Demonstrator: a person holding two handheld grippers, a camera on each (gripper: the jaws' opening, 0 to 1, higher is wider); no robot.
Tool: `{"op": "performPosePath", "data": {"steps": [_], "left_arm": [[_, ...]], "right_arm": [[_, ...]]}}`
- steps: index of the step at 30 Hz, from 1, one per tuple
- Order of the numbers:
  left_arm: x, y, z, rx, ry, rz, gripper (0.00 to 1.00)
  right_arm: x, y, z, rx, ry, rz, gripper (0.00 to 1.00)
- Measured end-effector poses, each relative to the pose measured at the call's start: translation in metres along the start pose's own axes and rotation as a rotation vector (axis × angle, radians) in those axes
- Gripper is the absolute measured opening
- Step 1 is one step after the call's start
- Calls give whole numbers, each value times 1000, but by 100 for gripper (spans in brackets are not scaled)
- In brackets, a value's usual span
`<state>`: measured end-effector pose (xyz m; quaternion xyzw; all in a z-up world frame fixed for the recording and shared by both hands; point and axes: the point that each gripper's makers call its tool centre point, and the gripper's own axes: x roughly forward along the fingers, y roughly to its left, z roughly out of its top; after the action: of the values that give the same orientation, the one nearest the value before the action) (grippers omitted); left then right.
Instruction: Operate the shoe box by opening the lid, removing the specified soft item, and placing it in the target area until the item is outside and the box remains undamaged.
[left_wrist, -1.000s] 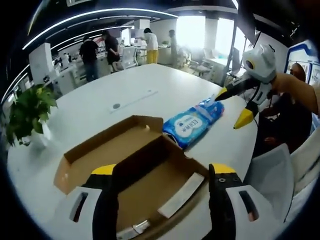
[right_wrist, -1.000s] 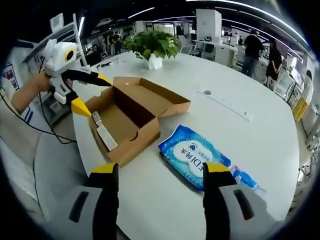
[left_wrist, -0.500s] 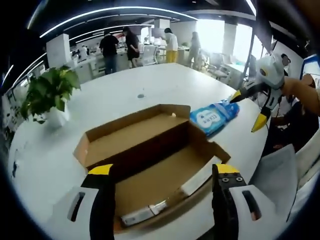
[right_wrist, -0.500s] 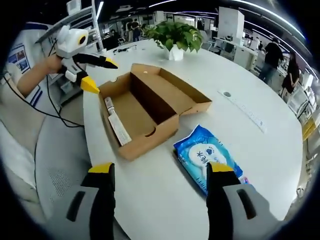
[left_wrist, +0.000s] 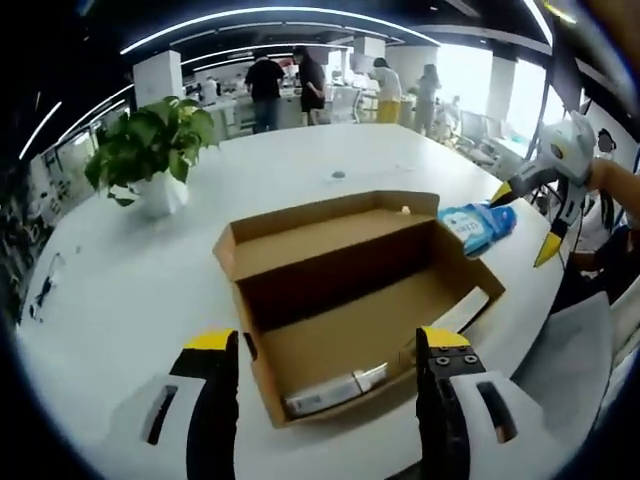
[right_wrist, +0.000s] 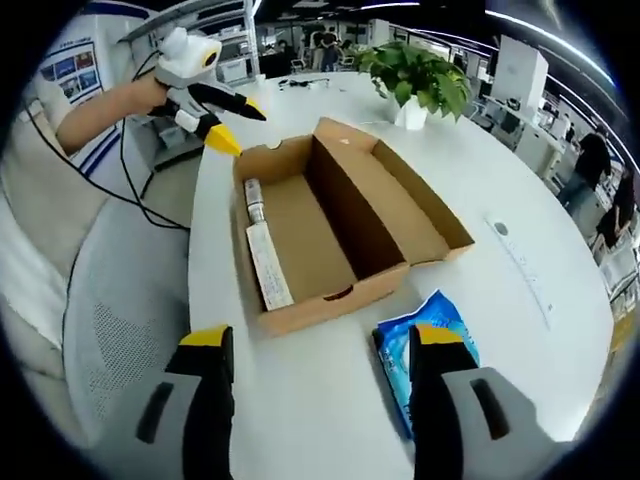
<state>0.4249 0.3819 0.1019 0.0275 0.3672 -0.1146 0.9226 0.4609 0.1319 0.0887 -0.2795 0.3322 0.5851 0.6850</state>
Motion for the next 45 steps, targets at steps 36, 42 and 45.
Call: {"op": "performPosePath", "data": {"steps": [36,42,45], "left_arm": [[5,45,-69,-196,103,118,23],[8,43,-69,-236,99,105,15],[10,42,-69,-242,101,103,9]], "right_arm": [[71,7,14,-178,81,122,59],[75,7,12,-182,88,138,59],[77,8,12,-190,89,147,59]]}}
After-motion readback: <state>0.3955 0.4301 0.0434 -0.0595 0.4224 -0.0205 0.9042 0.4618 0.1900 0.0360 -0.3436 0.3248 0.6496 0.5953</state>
